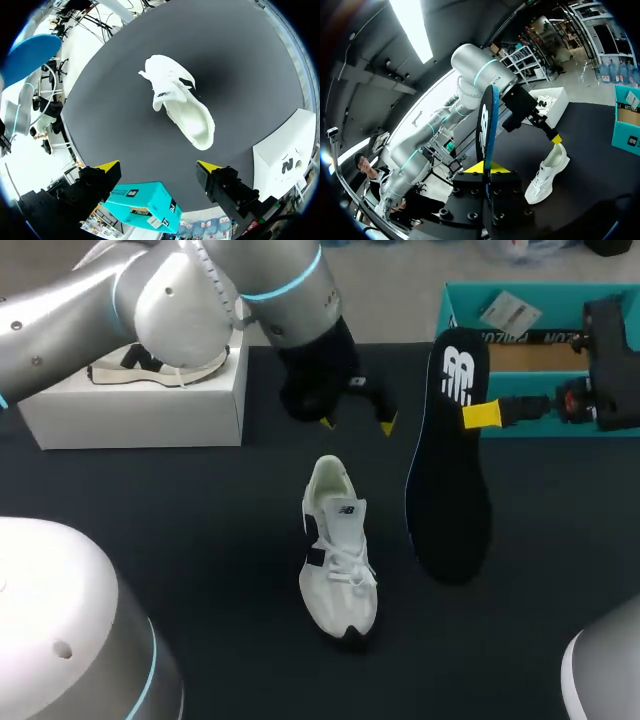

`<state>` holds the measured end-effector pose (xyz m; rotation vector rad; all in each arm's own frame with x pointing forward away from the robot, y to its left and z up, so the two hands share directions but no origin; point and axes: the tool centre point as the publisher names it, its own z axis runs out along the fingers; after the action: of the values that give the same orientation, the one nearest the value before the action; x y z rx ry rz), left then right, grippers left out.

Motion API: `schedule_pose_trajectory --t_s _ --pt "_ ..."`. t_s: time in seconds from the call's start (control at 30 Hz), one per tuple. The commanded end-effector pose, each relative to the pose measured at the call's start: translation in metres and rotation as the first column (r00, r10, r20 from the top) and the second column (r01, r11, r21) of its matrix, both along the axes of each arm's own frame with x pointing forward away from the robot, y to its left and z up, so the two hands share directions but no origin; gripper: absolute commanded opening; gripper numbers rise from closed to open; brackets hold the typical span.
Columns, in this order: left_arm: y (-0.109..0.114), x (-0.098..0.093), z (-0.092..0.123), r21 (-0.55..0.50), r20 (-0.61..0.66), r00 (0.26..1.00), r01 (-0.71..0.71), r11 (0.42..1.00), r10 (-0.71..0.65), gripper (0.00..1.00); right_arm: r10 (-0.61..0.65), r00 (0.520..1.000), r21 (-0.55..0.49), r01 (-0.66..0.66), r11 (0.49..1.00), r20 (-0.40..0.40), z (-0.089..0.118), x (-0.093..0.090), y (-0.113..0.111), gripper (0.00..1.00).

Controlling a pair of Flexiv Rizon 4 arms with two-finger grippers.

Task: Take the shoe out of the shoebox, open the shoe tongue, remove and reinsert the insole, then place the shoe into the shoebox

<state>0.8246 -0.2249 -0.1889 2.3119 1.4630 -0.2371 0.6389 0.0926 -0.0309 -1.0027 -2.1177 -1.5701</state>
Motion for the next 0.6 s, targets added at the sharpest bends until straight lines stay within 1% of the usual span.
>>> schedule_pose_trajectory --t_s 0.03,0.1,0.23,0.33,0.47,0.53,0.6 --pt "0.019 -0.009 0.020 -0.348 0.029 0.995 -0.082 0.934 0.098 1.00 0.051 0.997 -0.037 -0.053 0.998 -0.055 0.001 0.050 0.006 0.00" --pt "0.020 -0.011 0.027 -0.399 0.040 0.992 -0.094 0.912 0.120 1.00 0.042 0.996 -0.030 -0.044 0.999 -0.074 0.002 0.065 0.005 0.00" --pt "0.024 -0.014 0.036 -0.463 0.056 0.987 -0.111 0.879 0.154 1.00 0.009 0.994 -0.003 -0.010 1.000 -0.113 0.004 0.088 0.005 0.00" --pt "0.028 -0.011 0.042 -0.519 0.046 0.982 -0.133 0.844 0.182 1.00 -0.012 0.987 0.004 0.013 1.000 -0.161 0.005 0.099 0.005 0.00" --pt "0.033 -0.006 0.055 -0.617 0.023 0.982 -0.134 0.775 0.188 1.00 -0.024 0.979 0.012 0.027 1.000 -0.205 0.010 0.112 0.003 0.00" --pt "0.035 -0.005 0.061 -0.662 0.017 0.982 -0.129 0.738 0.187 1.00 -0.048 0.977 0.010 0.051 0.999 -0.210 0.014 0.118 0.000 0.00" --pt "0.036 -0.004 0.066 -0.689 0.008 0.986 -0.115 0.716 0.166 1.00 -0.088 0.974 0.013 0.093 0.996 -0.207 0.019 0.124 -0.004 0.00"
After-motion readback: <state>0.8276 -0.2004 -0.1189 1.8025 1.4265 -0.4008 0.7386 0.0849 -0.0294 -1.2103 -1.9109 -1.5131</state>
